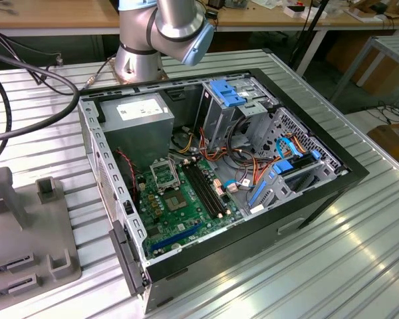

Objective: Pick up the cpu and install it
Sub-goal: 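Pick up the cpu and move it towards the insertion slot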

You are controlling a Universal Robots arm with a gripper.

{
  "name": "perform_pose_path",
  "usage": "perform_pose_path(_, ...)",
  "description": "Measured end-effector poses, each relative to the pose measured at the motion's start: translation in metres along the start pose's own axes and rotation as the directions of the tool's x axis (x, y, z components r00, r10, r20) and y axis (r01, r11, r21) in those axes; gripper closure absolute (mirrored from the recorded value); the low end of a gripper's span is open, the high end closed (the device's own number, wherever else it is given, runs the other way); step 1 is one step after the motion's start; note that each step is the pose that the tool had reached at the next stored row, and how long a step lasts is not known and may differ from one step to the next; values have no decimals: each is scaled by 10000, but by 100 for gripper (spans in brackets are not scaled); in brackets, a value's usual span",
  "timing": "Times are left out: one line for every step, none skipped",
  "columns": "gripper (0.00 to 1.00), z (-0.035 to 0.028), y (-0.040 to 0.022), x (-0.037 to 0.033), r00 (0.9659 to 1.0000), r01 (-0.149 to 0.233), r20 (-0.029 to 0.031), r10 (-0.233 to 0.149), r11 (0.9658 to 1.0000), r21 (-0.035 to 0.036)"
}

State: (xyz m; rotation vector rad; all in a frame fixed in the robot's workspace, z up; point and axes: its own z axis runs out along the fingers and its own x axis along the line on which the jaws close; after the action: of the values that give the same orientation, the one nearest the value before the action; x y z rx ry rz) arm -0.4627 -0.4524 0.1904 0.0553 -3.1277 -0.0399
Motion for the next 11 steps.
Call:
perform_pose_path(47, -1, 0, 0, 10000, 0, 0, 0, 10000, 0)
perform_pose_path(47, -4, 1, -1, 10000, 0, 0, 0, 10000, 0)
perform_pose_path(47, -9, 1, -1, 10000, 0, 1, 0, 10000, -1)
perform_pose_path(47, -11, 1, 0, 10000, 0, 2, 0, 10000, -1)
perform_pose_path(47, -12, 1, 0, 10000, 0, 2, 0, 10000, 0)
perform_pose_path(47, -12, 0, 0, 10000, 0, 2, 0, 10000, -1)
perform_pose_path(47, -13, 1, 0, 10000, 0, 1, 0, 10000, 0)
perform_pose_path(47, -14, 1, 0, 10000, 0, 1, 0, 10000, 0)
perform_pose_path(47, -14, 1, 0, 10000, 0, 1, 0, 10000, 0)
perform_pose_path(47, -15, 1, 0, 10000, 0, 0, 0, 10000, 0)
perform_pose_path(49, -15, 1, 0, 10000, 0, 0, 0, 10000, 0)
